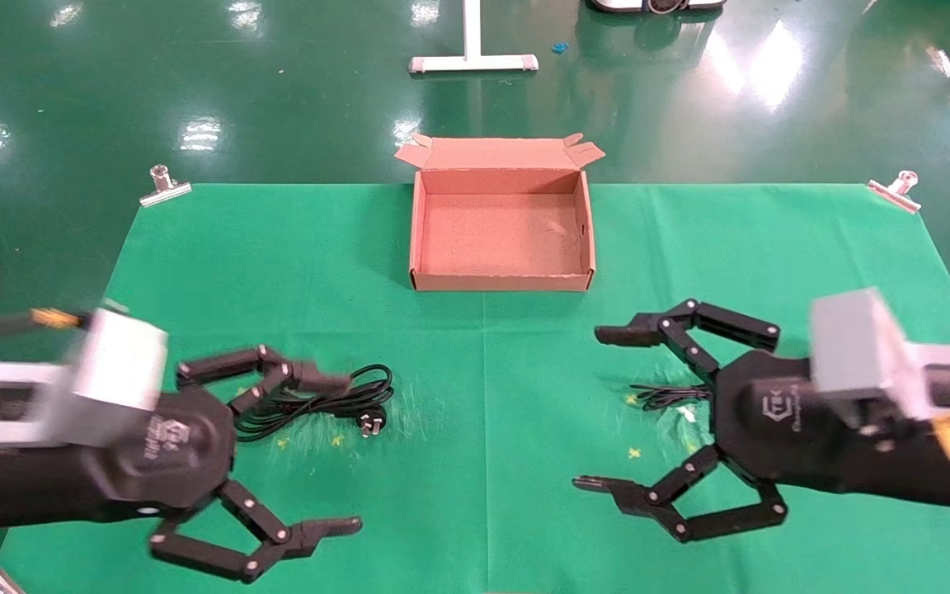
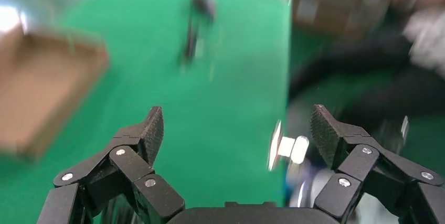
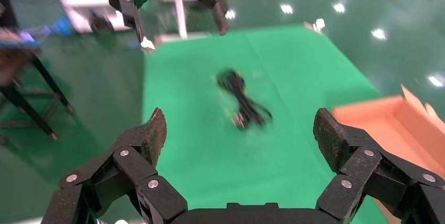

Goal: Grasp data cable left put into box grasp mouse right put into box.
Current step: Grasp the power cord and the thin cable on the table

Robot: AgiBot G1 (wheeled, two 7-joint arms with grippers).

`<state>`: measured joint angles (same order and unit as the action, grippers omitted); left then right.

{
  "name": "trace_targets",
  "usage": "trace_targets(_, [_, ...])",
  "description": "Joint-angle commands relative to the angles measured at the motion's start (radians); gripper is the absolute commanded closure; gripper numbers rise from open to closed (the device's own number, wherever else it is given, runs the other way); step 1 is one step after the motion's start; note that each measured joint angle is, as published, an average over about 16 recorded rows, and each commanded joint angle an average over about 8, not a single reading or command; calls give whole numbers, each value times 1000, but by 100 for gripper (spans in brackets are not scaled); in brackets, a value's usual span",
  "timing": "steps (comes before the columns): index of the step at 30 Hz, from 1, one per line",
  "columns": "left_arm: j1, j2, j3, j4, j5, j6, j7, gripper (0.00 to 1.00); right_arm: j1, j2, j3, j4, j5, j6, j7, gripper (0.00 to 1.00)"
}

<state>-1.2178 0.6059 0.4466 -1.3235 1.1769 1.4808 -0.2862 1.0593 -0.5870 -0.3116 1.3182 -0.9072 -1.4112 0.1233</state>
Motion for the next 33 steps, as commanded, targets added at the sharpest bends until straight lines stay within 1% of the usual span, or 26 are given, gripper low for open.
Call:
trace_targets(1, [-46, 6, 41, -9, 104, 5, -28, 0, -4, 5, -8, 10, -44, 27, -8, 0])
trace_targets(5, [-111, 62, 102, 6, 275, -19, -63, 0, -9, 4, -8, 9, -49, 37, -9, 0])
trace_targets(11, [-175, 153, 188, 24, 522, -69, -94, 0, -11, 4, -1, 4, -35, 33, -15, 0])
trace_targets(15, [-198, 205, 231, 34, 647, -99, -130, 0, -15, 7, 2, 4, -28, 30, -19, 0])
trace_targets(18, [-200, 232, 252, 45, 713, -122, -156, 0, -19, 12, 6, 4, -23, 27, -22, 0])
trace_targets(23, [-197, 263, 276, 52, 792, -149, -192, 0, -22, 24, 13, 2, -16, 22, -26, 0])
trace_targets(33, [-201, 316, 310, 60, 893, -180, -229, 0, -18, 30, 17, -3, -13, 15, -34, 0])
